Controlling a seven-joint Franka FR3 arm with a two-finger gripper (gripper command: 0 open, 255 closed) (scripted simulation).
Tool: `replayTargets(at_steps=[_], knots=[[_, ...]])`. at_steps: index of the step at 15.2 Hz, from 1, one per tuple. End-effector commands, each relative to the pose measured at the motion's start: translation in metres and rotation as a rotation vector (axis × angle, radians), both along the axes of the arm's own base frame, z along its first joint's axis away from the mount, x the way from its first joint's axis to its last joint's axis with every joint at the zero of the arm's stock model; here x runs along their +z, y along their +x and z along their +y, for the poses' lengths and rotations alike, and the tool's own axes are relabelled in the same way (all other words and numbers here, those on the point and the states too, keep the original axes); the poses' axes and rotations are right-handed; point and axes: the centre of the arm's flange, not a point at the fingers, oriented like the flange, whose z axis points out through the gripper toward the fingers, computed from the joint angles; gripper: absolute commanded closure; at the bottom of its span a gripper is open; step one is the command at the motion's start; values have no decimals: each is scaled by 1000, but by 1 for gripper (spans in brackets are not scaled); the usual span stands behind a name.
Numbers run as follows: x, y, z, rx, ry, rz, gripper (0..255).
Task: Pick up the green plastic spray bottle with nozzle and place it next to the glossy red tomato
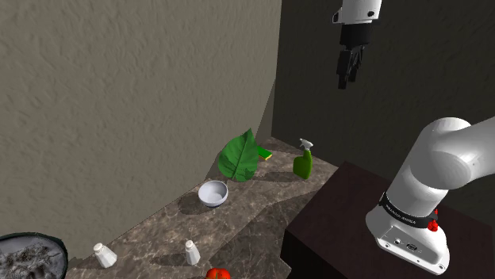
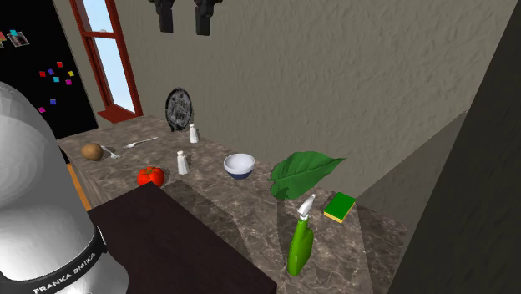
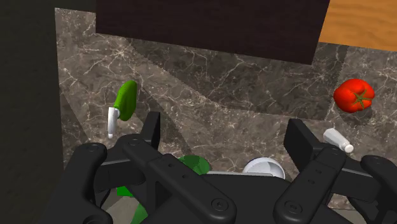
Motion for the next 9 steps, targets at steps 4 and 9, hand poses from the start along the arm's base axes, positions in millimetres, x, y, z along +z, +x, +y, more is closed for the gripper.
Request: replayTargets(at_steps=[4,9], knots=[[-34,13,-15,-6,-1,-7,0],[-89,35,-42,-17,-3,-20,0]])
